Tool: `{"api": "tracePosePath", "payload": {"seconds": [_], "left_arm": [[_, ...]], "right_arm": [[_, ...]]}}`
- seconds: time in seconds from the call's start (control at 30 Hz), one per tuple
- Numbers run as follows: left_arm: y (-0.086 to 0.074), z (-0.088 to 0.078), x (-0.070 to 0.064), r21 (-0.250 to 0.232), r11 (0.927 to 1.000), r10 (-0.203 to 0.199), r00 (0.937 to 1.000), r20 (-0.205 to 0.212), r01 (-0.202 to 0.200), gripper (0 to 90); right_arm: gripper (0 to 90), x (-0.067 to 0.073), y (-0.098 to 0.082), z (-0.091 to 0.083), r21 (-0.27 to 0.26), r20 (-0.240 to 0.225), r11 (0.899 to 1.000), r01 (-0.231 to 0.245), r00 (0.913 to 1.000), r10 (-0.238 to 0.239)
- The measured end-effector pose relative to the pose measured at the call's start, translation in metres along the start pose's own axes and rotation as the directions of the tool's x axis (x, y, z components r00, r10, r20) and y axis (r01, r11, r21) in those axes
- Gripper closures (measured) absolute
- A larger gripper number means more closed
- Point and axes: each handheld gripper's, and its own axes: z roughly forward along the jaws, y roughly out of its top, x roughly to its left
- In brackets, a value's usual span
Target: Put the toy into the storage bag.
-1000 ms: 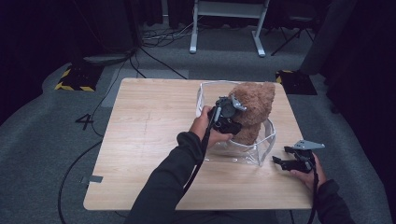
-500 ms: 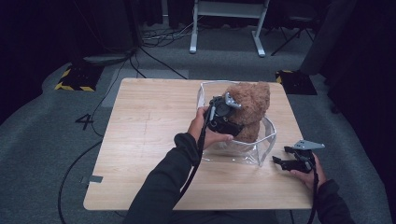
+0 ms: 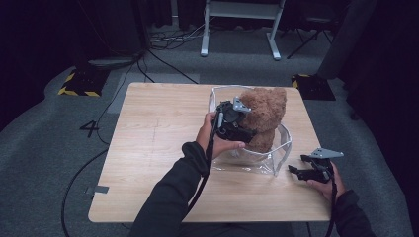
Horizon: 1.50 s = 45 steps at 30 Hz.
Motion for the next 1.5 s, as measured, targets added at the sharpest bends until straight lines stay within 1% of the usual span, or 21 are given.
{"api": "tracePosePath", "payload": {"seconds": [0.03,0.1,0.17,0.23,0.27,0.33,0.43,0.5,0.53,0.6,0.67,0.77,0.8,0.9,0.97,1.0,1.13,1.27,1.4,1.47,1.5], "left_arm": [[-0.001,-0.001,0.001,-0.002,1.0,-0.002,1.0,-0.001,0.002,33.6],[-0.003,-0.003,0.002,0.003,0.9999,-0.014,0.9998,-0.016,0.014,33.6],[-0.006,-0.006,0.003,0.004,0.9998,-0.018,0.9994,-0.031,0.019,33.6],[-0.009,-0.007,0.006,0.015,0.9997,-0.02,0.999,-0.041,0.02,32.5],[-0.009,-0.007,0.007,0.015,0.9996,-0.024,0.9984,-0.052,0.024,32.4],[-0.01,-0.01,0.008,0.014,0.9995,-0.027,0.9978,-0.06,0.028,32.0],[-0.014,-0.014,0.01,0.014,0.9995,-0.028,0.9981,-0.055,0.029,30.2],[-0.017,-0.015,0.011,0.012,0.9994,-0.032,0.9978,-0.058,0.033,29.2],[-0.018,-0.016,0.011,0.015,0.9994,-0.03,0.9973,-0.067,0.031,28.6],[-0.02,-0.015,0.012,0.026,0.9995,-0.018,0.9976,-0.066,0.02,28.7],[-0.021,-0.015,0.012,0.017,0.9995,-0.026,0.9977,-0.063,0.027,28.9],[-0.021,-0.014,0.012,0.019,0.9996,-0.018,0.9979,-0.062,0.02,29.9],[-0.022,-0.014,0.012,0.016,0.9995,-0.026,0.9977,-0.063,0.027,29.8],[-0.023,-0.015,0.013,0.013,0.9995,-0.029,0.9979,-0.058,0.03,29.6],[-0.024,-0.015,0.013,0.011,0.9998,-0.015,0.9985,-0.053,0.015,29.2],[-0.024,-0.015,0.013,0.011,0.9998,-0.015,0.9985,-0.053,0.015,28.9],[-0.025,-0.019,0.01,0.001,0.9999,-0.012,0.9977,-0.066,0.012,26.7],[-0.026,-0.024,0.008,-0.006,1.0,-0.008,0.9983,-0.057,0.008,25.3],[-0.027,-0.03,0.009,-0.019,0.9998,-0.002,0.9982,-0.059,0.001,24.6],[-0.028,-0.032,0.007,-0.025,0.9997,-0.007,0.9983,-0.058,0.005,24.3],[-0.029,-0.033,0.006,-0.024,0.9997,-0.002,0.9978,-0.066,0.0,24.2]], "right_arm": [[21.6,0.0,0.0,0.0,0.0,0.0,1.0,0.0,1.0,0.0],[21.6,0.0,0.0,0.0,0.0,0.0,1.0,0.0,1.0,0.0],[21.6,0.0,0.0,0.0,0.0,0.0,1.0,-0.001,1.0,0.001],[21.6,0.0,0.0,0.0,0.0,0.0,1.0,-0.001,1.0,0.001],[21.6,0.0,0.0,0.0,0.0,0.0,1.0,0.0,1.0,0.0],[21.6,0.0,0.0,0.0,0.0,0.0,1.0,-0.001,1.0,0.001],[21.6,0.0,0.0,0.0,-0.001,0.001,1.0,0.001,1.0,-0.001],[21.6,0.0,0.0,0.0,0.0,0.0,1.0,0.0,1.0,0.0],[21.6,0.0,0.0,0.0,0.0,0.0,1.0,-0.001,1.0,0.001],[21.6,0.0,0.0,0.0,0.0,0.0,1.0,0.0,1.0,0.0],[21.6,0.0,0.0,0.0,0.0,0.0,1.0,0.0,1.0,0.0],[21.6,0.0,0.0,0.0,0.0,0.0,1.0,-0.001,1.0,0.001],[21.6,0.0,0.0,0.0,0.0,0.0,1.0,0.0,1.0,0.0],[21.6,0.0,0.0,0.0,0.0,0.0,1.0,0.0,1.0,0.0],[21.6,0.0,0.0,0.0,0.0,0.0,1.0,-0.001,1.0,0.001],[21.6,0.0,0.0,0.0,0.0,0.0,1.0,0.0,1.0,0.0],[21.6,0.0,0.0,0.0,0.0,0.0,1.0,0.0,1.0,0.0],[21.6,0.0,0.0,0.0,0.0,0.0,1.0,0.0,1.0,0.0],[21.6,0.0,0.0,0.0,0.0,0.0,1.0,0.0,1.0,0.0],[21.6,0.0,0.0,0.0,0.0,0.0,1.0,-0.001,1.0,0.001],[21.6,0.0,0.0,0.0,0.0,0.0,1.0,0.0,1.0,0.0]]}}
